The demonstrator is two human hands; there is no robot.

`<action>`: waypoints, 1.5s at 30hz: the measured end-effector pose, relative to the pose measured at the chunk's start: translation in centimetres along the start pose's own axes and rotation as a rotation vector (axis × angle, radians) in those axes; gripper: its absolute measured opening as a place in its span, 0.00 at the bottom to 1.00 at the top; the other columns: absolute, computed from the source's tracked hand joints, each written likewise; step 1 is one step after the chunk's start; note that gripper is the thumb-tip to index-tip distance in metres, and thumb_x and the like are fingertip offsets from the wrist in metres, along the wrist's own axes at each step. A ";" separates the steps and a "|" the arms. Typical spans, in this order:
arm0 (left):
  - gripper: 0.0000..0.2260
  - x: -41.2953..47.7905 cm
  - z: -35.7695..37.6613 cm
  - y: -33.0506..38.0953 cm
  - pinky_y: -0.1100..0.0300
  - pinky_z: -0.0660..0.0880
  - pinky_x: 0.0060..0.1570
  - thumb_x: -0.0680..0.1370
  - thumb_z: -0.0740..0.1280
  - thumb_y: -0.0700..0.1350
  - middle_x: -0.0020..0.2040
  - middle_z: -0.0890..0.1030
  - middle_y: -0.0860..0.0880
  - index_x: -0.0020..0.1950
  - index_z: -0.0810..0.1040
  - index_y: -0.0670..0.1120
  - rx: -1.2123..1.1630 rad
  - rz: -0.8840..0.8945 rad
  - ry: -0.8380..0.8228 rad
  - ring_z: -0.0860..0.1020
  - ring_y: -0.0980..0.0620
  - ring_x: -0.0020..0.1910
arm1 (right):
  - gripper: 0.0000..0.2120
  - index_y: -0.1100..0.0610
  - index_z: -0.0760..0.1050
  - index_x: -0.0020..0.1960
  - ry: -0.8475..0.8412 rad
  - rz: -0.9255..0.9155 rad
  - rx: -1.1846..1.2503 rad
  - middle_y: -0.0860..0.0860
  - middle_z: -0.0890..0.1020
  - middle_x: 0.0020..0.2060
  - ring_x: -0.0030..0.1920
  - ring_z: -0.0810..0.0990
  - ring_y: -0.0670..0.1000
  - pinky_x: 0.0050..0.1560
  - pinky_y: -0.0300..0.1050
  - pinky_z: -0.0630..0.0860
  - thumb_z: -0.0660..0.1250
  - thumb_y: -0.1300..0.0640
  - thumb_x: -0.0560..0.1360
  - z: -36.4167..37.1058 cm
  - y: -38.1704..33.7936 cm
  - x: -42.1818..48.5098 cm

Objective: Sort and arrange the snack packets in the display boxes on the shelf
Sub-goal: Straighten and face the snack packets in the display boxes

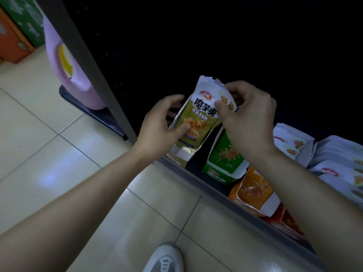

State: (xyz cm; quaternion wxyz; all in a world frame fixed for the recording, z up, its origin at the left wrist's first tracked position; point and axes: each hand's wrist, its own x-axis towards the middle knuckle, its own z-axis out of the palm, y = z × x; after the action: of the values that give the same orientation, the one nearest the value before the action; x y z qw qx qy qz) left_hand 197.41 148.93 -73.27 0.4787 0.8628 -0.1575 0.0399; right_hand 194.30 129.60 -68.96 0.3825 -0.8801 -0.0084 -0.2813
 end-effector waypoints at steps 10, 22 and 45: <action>0.34 1.5 2.0 0.7 0.55 0.69 0.43 0.67 0.81 0.54 0.60 0.76 0.51 0.68 0.70 0.52 0.523 -0.152 -0.047 0.78 0.46 0.57 | 0.29 0.56 0.69 0.74 -0.225 -0.122 -0.213 0.57 0.75 0.63 0.63 0.68 0.55 0.62 0.48 0.69 0.71 0.53 0.75 0.9 2.3 0.3; 0.25 -0.1 1.7 0.2 0.54 0.79 0.44 0.69 0.81 0.52 0.47 0.77 0.58 0.61 0.75 0.51 0.401 -0.236 -0.057 0.79 0.53 0.45 | 0.36 0.45 0.61 0.76 -0.397 0.055 -0.329 0.53 0.73 0.66 0.68 0.66 0.60 0.50 0.38 0.50 0.70 0.39 0.73 0.0 3.9 1.9; 0.25 0.7 2.6 0.1 0.55 0.72 0.39 0.70 0.76 0.62 0.53 0.81 0.48 0.58 0.73 0.50 0.640 -0.193 0.006 0.81 0.43 0.51 | 0.20 0.51 0.76 0.60 -0.301 0.017 -0.333 0.48 0.77 0.49 0.58 0.72 0.55 0.45 0.43 0.50 0.75 0.45 0.72 -0.9 2.4 2.8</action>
State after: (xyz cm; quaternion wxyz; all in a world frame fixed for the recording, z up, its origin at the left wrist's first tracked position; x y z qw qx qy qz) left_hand 197.84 146.49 -74.44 0.1856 0.9802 -0.0532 0.0442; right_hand 196.79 126.72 -68.70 0.2288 -0.9631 -0.0116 -0.1410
